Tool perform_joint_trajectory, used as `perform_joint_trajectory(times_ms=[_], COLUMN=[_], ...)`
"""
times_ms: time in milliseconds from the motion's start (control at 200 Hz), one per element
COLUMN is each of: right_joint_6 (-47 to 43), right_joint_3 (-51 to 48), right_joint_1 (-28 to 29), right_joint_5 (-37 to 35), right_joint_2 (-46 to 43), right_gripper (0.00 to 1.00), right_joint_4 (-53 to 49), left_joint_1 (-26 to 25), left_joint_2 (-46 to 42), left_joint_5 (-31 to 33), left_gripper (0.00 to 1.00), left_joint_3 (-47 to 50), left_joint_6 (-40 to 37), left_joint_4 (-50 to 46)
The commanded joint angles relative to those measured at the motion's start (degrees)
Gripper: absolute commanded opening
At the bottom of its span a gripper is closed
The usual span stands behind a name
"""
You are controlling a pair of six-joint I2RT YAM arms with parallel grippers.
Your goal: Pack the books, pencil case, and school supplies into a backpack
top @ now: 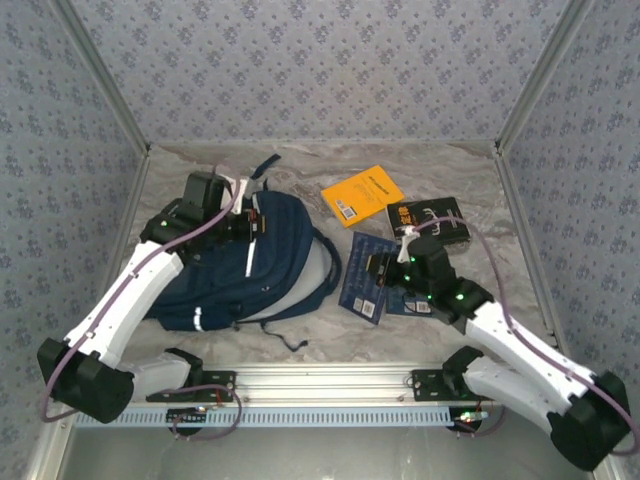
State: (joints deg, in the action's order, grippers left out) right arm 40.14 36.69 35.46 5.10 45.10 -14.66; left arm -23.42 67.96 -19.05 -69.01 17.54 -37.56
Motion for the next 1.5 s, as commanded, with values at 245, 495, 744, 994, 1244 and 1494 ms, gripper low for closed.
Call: perform_joint_trajectory(times_ms=[245,495,744,994,1244,1494], right_joint_6=[9.04,22.72,30.56,35.16,32.05,29.65], right_joint_3=[-1.13,-7.12,-4.14,1.85,8.98,20.56], right_joint_1=[-0.74,-0.44,1.77,5.80,8.98,13.54], right_joint_5=[9.55,19.15,21.24,20.97,13.31,5.49], right_joint_2=[-0.23,11.83,24.67,34.68,47.57,63.49], right_gripper=[0.00,0.00,0.00,0.00,0.00,0.05], right_joint_4=[7.08,36.52,52.44,59.59,56.07,57.37], left_joint_1=[6.35,6.90,6.94,7.00,6.98,6.72], left_joint_2=[-2.14,-0.56,-0.34,-0.12,-0.17,0.26], left_joint_5=[-24.90,-31.50,-34.14,-34.31,-34.92,-35.71], left_gripper=[0.00,0.00,0.00,0.00,0.00,0.00], left_joint_3=[-3.19,-2.50,-2.70,-2.70,-3.69,-3.68], left_joint_6=[2.31,6.28,4.88,5.20,7.79,11.32], left_joint_4=[13.91,19.08,17.57,17.68,20.04,23.83])
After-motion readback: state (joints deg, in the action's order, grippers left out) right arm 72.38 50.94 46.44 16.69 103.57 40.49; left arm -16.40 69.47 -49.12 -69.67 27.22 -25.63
